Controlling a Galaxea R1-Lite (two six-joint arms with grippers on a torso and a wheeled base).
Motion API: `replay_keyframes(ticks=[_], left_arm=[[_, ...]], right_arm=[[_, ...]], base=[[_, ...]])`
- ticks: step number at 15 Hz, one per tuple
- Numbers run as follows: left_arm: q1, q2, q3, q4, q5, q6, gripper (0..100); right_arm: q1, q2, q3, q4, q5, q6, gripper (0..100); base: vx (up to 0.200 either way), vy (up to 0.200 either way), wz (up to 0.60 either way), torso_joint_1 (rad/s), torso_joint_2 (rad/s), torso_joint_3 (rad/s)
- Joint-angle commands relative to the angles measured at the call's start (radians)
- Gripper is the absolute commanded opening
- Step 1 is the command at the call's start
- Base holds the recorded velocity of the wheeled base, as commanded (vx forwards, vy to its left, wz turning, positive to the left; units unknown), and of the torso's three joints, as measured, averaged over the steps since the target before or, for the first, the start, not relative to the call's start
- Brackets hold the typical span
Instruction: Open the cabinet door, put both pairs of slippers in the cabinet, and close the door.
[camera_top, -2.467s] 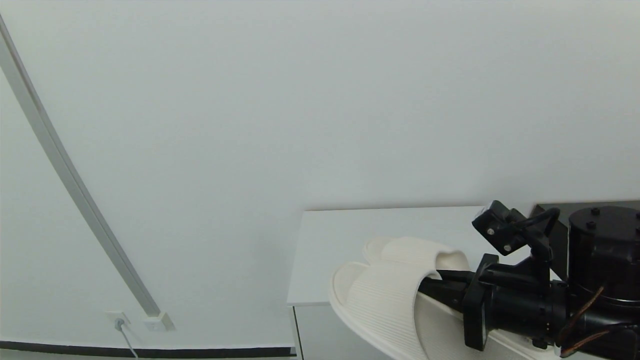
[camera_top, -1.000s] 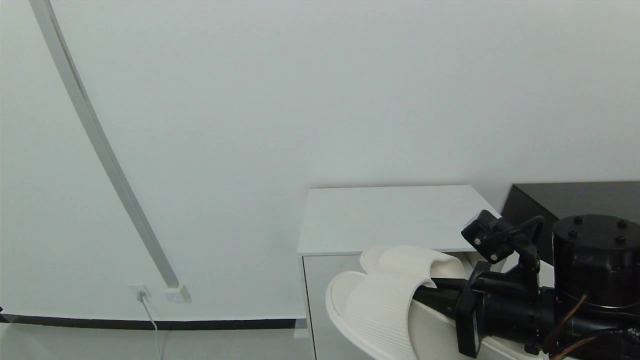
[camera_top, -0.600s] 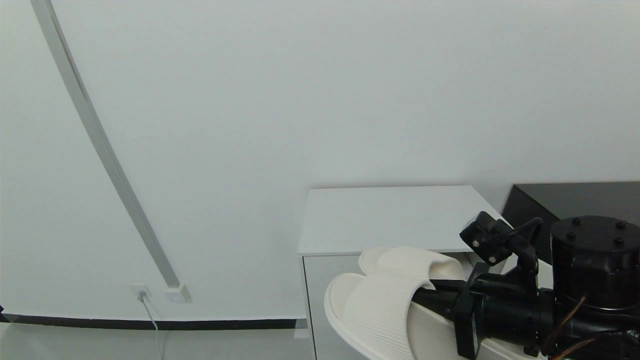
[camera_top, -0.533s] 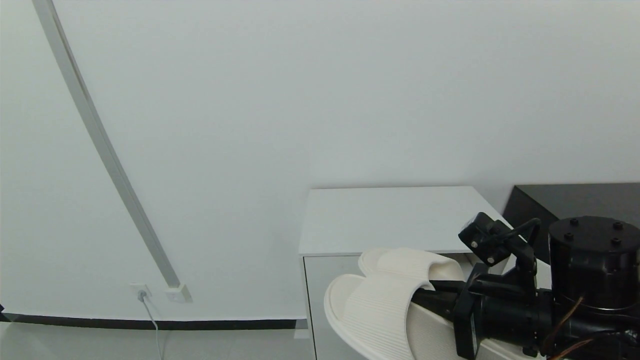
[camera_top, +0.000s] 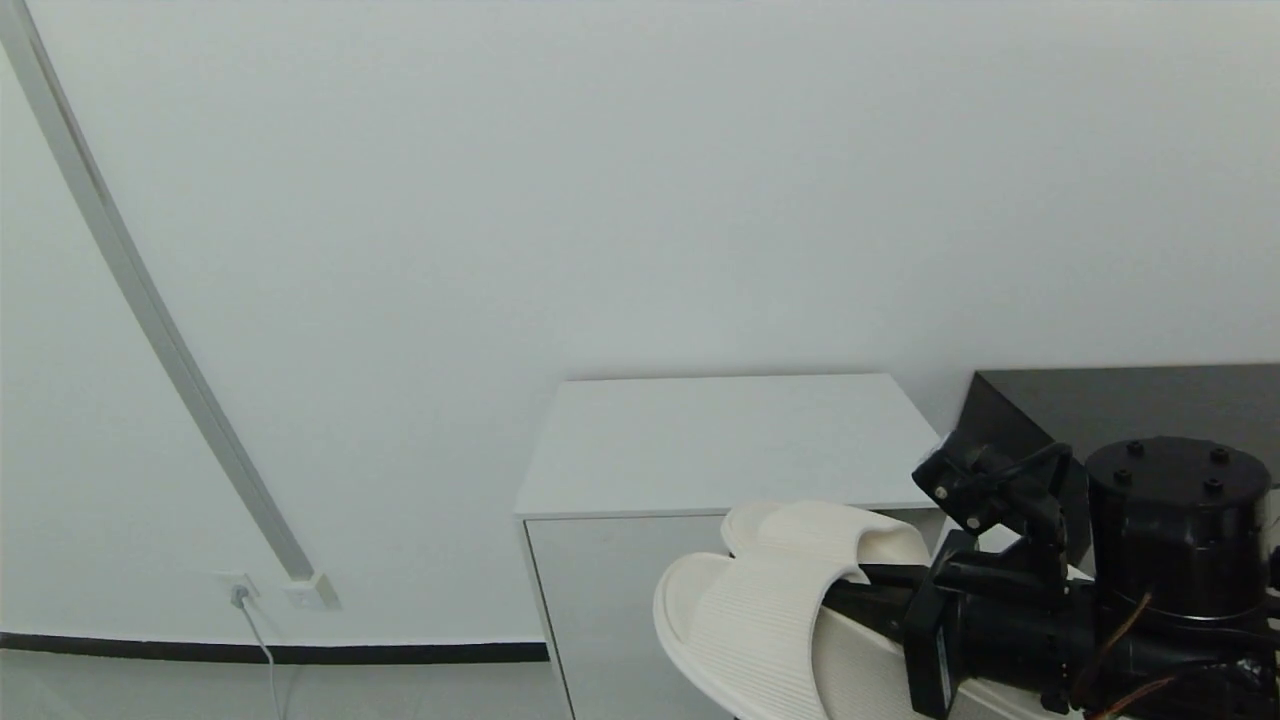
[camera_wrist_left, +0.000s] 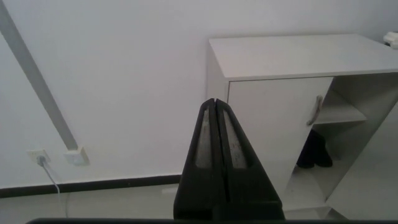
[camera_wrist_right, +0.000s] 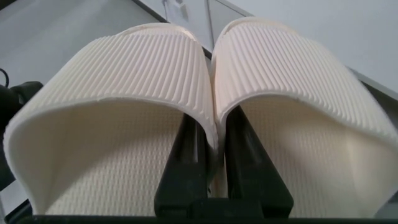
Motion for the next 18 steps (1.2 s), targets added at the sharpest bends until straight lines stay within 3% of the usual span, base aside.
replay_keyframes(ticks=[1, 8, 18], left_arm=[[0.000, 0.001, 0.000, 0.000, 0.000, 0.000, 0], [0.000, 0.001, 0.000, 0.000, 0.000, 0.000, 0], [0.002, 0.000, 0.000, 0.000, 0.000, -0.002, 0]], right_arm=[[0.001, 0.009, 0.001, -0.002, 0.001, 0.000, 0], [0.001, 0.001, 0.034, -0.012, 0.008, -0.003, 0], [0.010, 0.001, 0.054, -0.012, 0.004, -0.030, 0]], base=[[0.000, -0.200, 0.00, 0.002, 0.00, 0.002], [0.000, -0.200, 0.00, 0.000, 0.00, 0.002], [0.000, 0.000, 0.00, 0.000, 0.00, 0.000]])
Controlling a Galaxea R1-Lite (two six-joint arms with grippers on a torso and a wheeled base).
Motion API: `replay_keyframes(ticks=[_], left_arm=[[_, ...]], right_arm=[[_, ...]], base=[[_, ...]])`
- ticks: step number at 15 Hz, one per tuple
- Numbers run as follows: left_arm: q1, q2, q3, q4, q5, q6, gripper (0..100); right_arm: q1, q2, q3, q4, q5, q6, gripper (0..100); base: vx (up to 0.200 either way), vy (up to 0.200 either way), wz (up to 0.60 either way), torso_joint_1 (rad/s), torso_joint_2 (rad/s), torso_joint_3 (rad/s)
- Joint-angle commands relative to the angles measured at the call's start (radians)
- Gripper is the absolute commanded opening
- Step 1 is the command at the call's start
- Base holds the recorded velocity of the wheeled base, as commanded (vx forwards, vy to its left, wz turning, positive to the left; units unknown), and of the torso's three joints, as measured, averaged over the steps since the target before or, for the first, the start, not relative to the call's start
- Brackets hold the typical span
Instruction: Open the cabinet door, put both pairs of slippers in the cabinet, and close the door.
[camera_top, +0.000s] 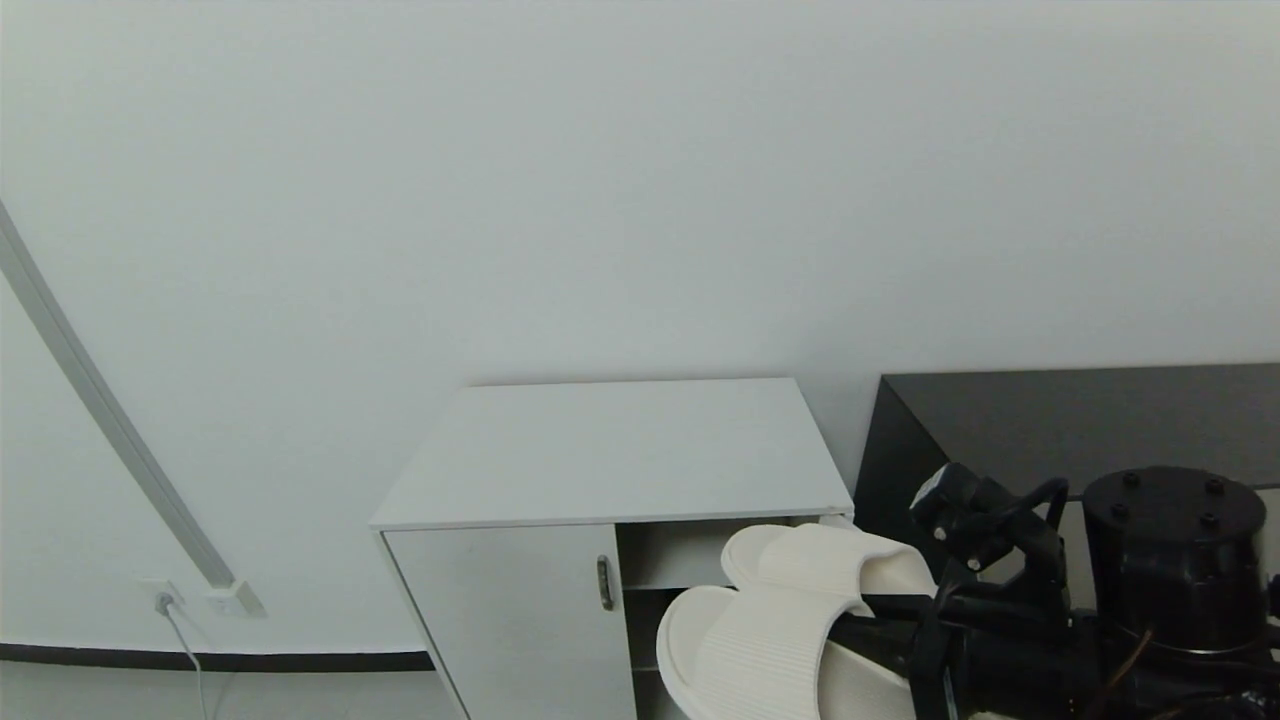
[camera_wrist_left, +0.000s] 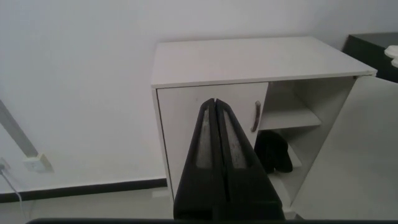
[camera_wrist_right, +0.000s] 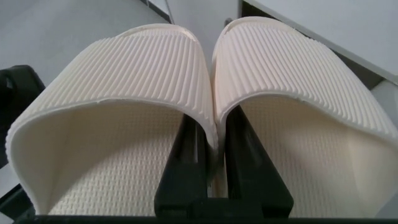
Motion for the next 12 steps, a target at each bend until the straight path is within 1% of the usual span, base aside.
replay_keyframes(ticks=[1, 4, 8, 12], left_arm=[[0.001, 0.001, 0.000, 0.000, 0.000, 0.000, 0], [0.001, 0.000, 0.000, 0.000, 0.000, 0.000, 0], [0.001, 0.001, 0.000, 0.000, 0.000, 0.000, 0], [0.001, 0.000, 0.000, 0.000, 0.000, 0.000, 0]], right_arm=[[-0.001, 0.001, 0.003, -0.001, 0.001, 0.000, 0], [0.014, 0.001, 0.008, -0.001, 0.006, -0.003, 0], [0.014, 0.002, 0.028, -0.001, 0.007, -0.047, 0], [0.014, 0.002, 0.026, -0.001, 0.007, -0.047, 0]], base=[[0.000, 0.000, 0.00, 0.000, 0.00, 0.000], [0.000, 0.000, 0.00, 0.000, 0.00, 0.000], [0.000, 0.000, 0.00, 0.000, 0.00, 0.000], [0.000, 0.000, 0.00, 0.000, 0.00, 0.000]])
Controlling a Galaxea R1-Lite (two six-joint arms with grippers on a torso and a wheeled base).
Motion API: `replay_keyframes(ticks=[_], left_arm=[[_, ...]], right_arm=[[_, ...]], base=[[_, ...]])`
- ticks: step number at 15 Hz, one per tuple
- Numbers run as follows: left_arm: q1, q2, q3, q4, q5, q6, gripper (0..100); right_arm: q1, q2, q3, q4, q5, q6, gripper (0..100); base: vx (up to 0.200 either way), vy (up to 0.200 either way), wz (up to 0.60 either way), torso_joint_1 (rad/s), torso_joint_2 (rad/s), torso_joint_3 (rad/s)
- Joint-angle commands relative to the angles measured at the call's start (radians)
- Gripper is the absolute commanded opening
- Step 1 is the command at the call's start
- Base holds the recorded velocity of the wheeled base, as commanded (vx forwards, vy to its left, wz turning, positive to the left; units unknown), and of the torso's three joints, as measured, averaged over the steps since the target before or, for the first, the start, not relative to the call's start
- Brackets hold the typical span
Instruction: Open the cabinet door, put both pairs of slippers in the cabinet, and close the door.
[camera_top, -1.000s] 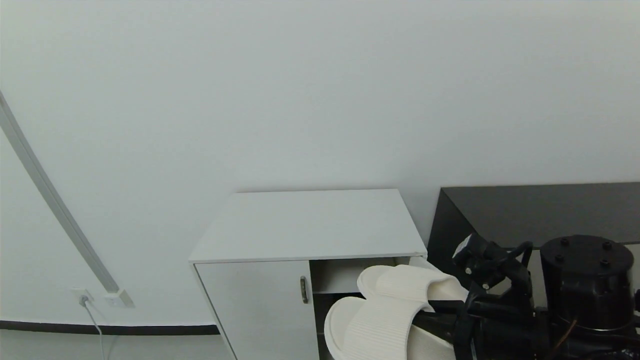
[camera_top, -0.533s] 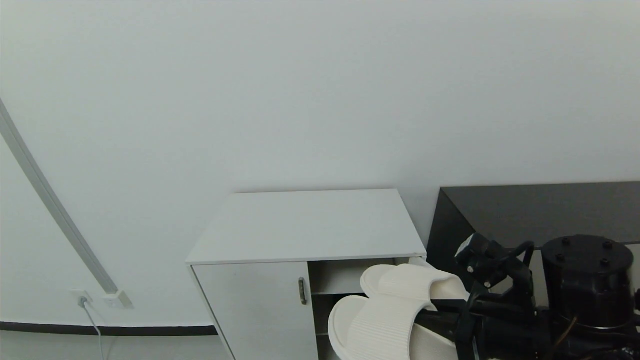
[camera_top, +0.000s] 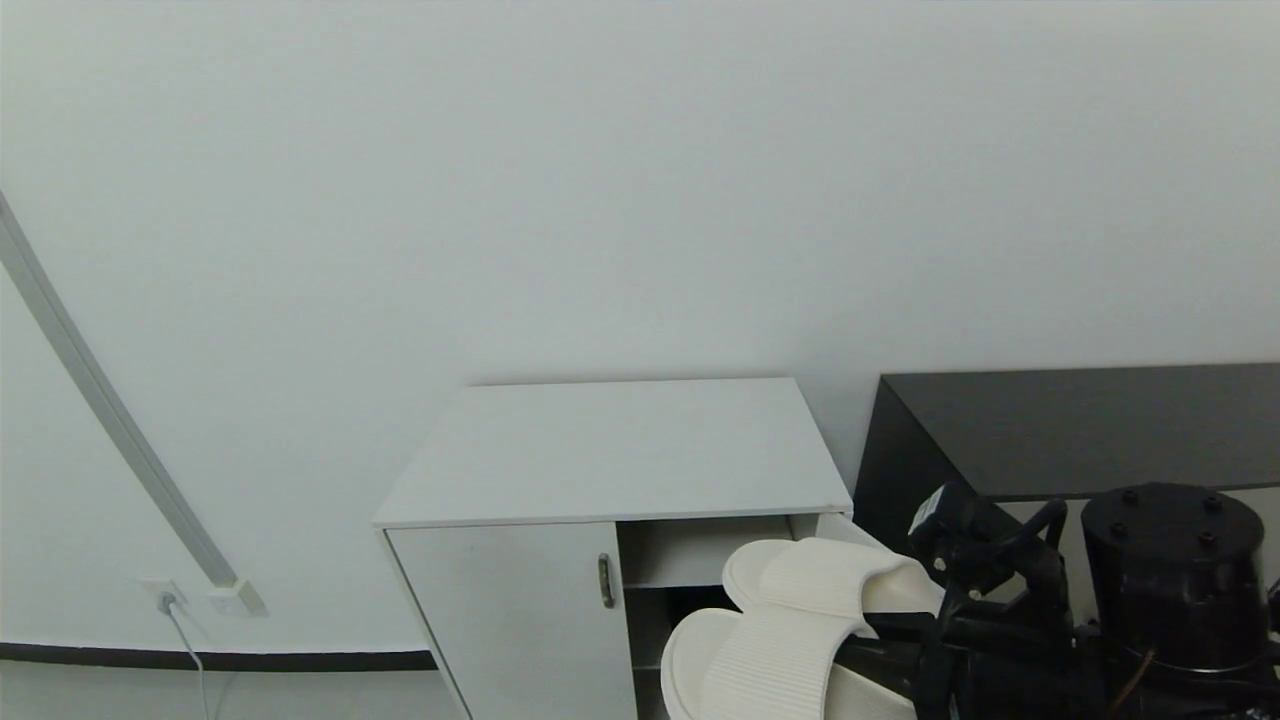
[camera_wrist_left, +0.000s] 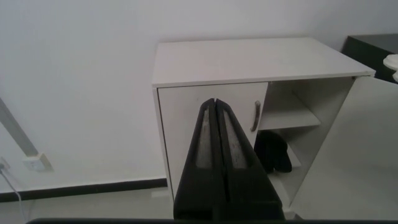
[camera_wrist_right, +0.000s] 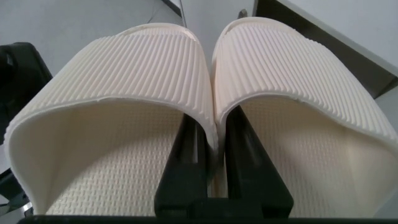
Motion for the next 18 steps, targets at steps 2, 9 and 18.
replay_keyframes(ticks=[2, 9, 18], left_arm=[[0.000, 0.000, 0.000, 0.000, 0.000, 0.000, 0], [0.000, 0.000, 0.000, 0.000, 0.000, 0.000, 0], [0.000, 0.001, 0.000, 0.000, 0.000, 0.000, 0]], right_arm=[[0.003, 0.002, 0.001, 0.000, 0.000, 0.000, 0], [0.004, 0.004, 0.002, 0.000, 0.000, 0.000, 0], [0.006, 0.008, 0.004, -0.008, 0.000, 0.000, 0]], base=[[0.000, 0.000, 0.00, -0.055, 0.12, 0.067], [0.000, 0.000, 0.00, -0.148, 0.33, 0.176], [0.000, 0.000, 0.00, -0.167, 0.39, 0.214]])
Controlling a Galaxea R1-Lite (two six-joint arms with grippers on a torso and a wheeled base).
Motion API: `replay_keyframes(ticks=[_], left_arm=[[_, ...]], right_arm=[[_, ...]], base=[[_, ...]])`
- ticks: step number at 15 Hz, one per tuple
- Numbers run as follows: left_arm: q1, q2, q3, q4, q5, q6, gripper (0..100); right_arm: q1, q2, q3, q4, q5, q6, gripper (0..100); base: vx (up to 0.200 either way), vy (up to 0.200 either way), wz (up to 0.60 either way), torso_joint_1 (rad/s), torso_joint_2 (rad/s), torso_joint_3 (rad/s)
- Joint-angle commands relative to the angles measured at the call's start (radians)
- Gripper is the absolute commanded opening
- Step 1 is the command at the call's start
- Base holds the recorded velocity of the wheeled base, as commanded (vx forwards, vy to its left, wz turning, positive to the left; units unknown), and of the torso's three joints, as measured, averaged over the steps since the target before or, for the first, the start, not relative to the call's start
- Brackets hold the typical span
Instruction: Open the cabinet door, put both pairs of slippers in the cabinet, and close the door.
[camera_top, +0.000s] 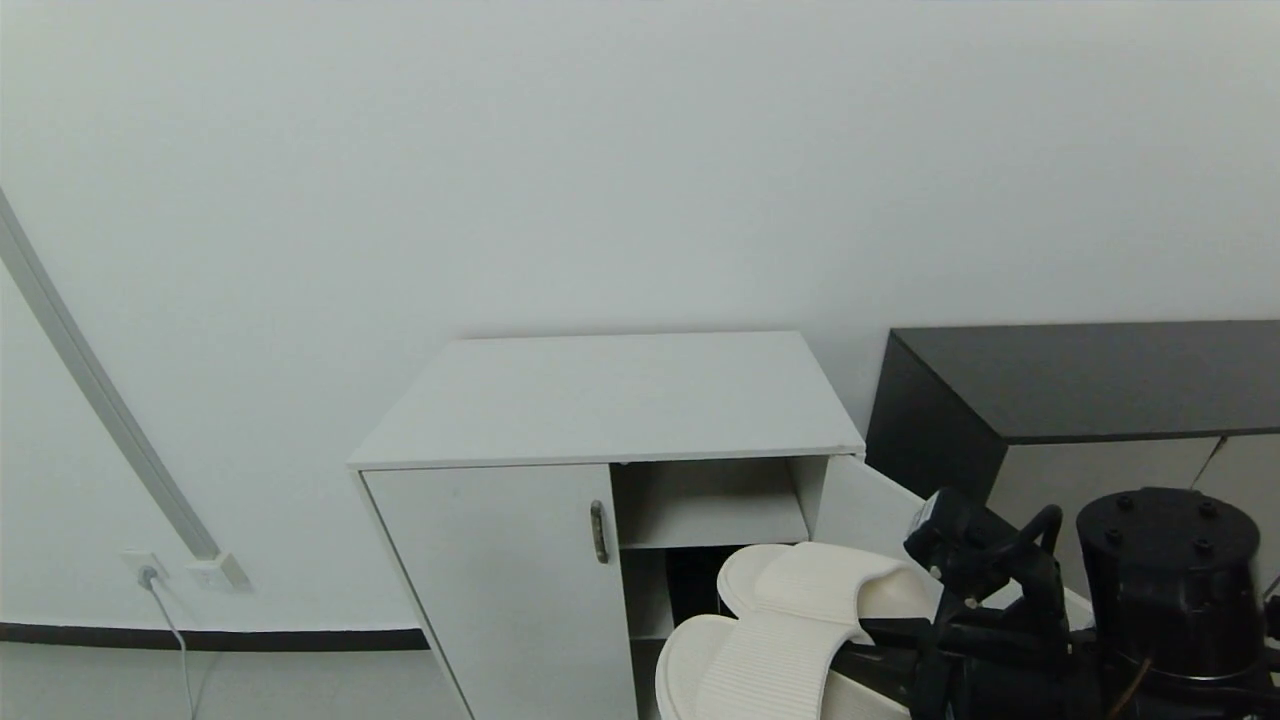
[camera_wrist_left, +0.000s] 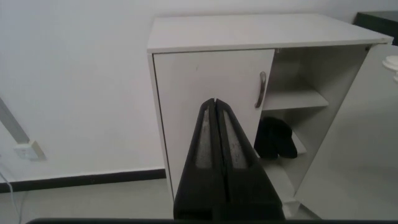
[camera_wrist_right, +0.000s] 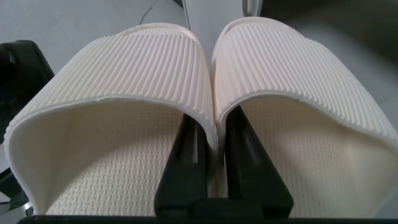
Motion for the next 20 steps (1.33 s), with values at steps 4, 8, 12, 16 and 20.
replay_keyframes(ticks=[4, 8, 12, 16, 20], left_arm=[[0.000, 0.000, 0.000, 0.000, 0.000, 0.000, 0], [0.000, 0.002, 0.000, 0.000, 0.000, 0.000, 0], [0.000, 0.000, 0.000, 0.000, 0.000, 0.000, 0], [0.000, 0.000, 0.000, 0.000, 0.000, -0.001, 0], [0.000, 0.002, 0.000, 0.000, 0.000, -0.001, 0]], right_arm=[[0.003, 0.002, 0.004, -0.002, 0.000, 0.000, 0], [0.006, 0.002, 0.004, -0.002, 0.000, -0.002, 0], [0.006, 0.002, 0.005, -0.002, 0.000, -0.002, 0], [0.006, 0.003, 0.013, -0.002, 0.002, -0.018, 0], [0.006, 0.003, 0.022, -0.009, 0.002, -0.022, 0]], base=[[0.000, 0.000, 0.00, -0.227, 0.55, 0.319], [0.000, 0.000, 0.00, -0.212, 0.54, 0.322], [0.000, 0.000, 0.00, -0.195, 0.51, 0.323], [0.000, 0.000, 0.00, -0.162, 0.49, 0.326], [0.000, 0.000, 0.00, -0.134, 0.48, 0.340]])
